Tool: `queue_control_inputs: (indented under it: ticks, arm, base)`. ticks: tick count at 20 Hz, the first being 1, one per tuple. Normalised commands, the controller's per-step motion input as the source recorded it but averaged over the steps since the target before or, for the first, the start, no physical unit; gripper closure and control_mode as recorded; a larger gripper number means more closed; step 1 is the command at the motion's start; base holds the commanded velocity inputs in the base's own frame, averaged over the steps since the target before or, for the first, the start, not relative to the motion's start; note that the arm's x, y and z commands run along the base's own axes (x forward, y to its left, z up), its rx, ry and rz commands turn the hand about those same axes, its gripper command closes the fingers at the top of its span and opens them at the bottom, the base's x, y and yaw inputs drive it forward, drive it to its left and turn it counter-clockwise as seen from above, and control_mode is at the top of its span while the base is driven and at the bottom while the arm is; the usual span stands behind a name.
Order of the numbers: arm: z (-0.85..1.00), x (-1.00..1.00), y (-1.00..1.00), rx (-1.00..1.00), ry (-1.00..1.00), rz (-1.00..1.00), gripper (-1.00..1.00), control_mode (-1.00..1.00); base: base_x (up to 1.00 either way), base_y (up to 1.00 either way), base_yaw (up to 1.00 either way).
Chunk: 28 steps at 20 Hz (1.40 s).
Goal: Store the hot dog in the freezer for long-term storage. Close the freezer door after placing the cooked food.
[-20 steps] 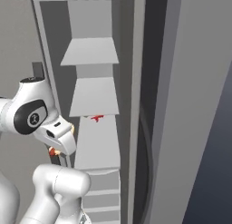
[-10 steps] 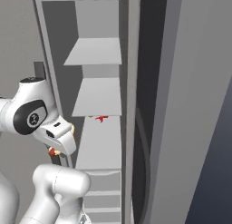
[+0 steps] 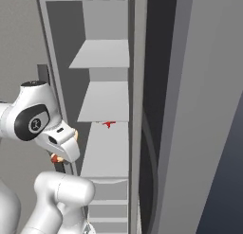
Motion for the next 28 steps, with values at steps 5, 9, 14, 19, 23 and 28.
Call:
queue_control_inputs:
  ticks: [5, 9, 14, 19, 23, 28]
  arm:
    - [0.00, 0.00, 0.00, 0.00, 0.00, 0.00, 1.00, 1.00]
    - [0.00, 0.00, 0.00, 0.00, 0.00, 0.00, 1.00, 1.00]
    - [0.00, 0.38, -0.04, 0.02, -0.08, 0.25, 1.00, -1.00]
    - [0.00, 0.45, -0.24, 0.08, -0.28, 0.51, 1.00, -1.00]
    - [0.00, 0.26, -0.03, 0.02, -0.14, 0.22, 1.00, -1.00]
    - [0.00, 0.24, 0.00, 0.00, -0.07, 0.01, 1.00, -1.00]
  base:
    - [0.00, 0.00, 0.00]
    - [0.00, 0.00, 0.00]
    - [0.00, 0.00, 0.00]
    - [0.00, 0.00, 0.00]
    - [0.00, 0.00, 0.00]
    - [0.00, 0.00, 0.00]
